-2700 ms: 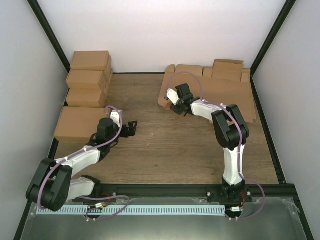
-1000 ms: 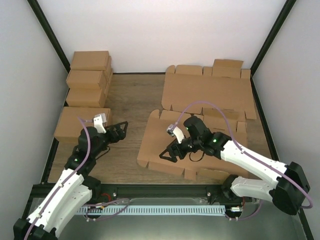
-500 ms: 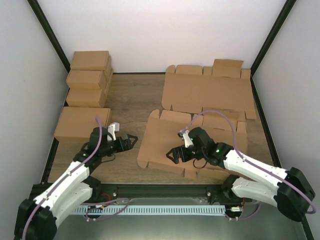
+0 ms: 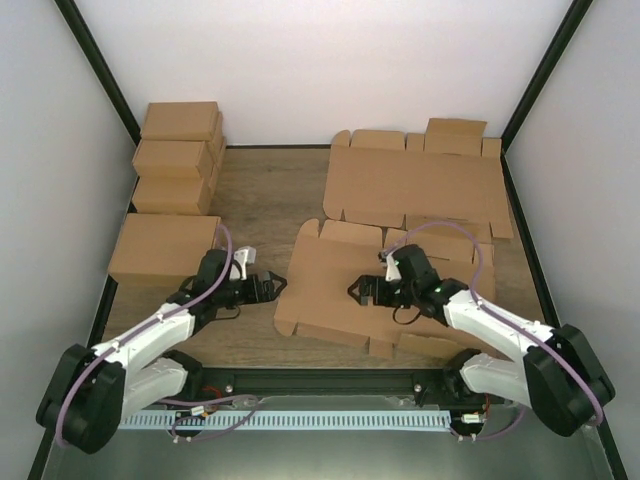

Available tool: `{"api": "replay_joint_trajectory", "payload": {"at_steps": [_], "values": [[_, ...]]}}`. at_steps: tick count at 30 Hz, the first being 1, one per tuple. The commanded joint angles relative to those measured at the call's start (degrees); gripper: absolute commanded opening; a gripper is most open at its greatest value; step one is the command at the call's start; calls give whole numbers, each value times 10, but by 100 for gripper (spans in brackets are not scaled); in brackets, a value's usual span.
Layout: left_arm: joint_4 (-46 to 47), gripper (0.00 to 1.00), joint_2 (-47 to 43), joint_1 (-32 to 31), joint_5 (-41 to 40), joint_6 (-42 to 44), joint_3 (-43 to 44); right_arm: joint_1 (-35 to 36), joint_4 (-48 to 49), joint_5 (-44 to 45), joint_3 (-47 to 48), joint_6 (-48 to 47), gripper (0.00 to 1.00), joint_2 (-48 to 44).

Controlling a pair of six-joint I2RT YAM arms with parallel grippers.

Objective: Fold the paper box

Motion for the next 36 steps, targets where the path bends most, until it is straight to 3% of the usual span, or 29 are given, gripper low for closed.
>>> {"api": "replay_joint_trajectory", "payload": {"at_steps": [1,6,11,15,21,36], "values": [[43,100,31,-4,4,24,25,-89,64,-135,6,-24,100,8],[47,100,63,-6,2,31,34,-143,103,-174,-14,-18,100,7],[45,100,91,-9,2,35,39,-172,93,-136,-32,-5,100,8],[44,100,108,-13,-1,33,44,-175,61,-52,-34,7,100,-15],[29,100,135,-22,-9,27,58,-175,34,-7,-34,16,100,-36],[27,100,243,-49,3,17,110,-174,21,-29,-36,24,97,14]]}}
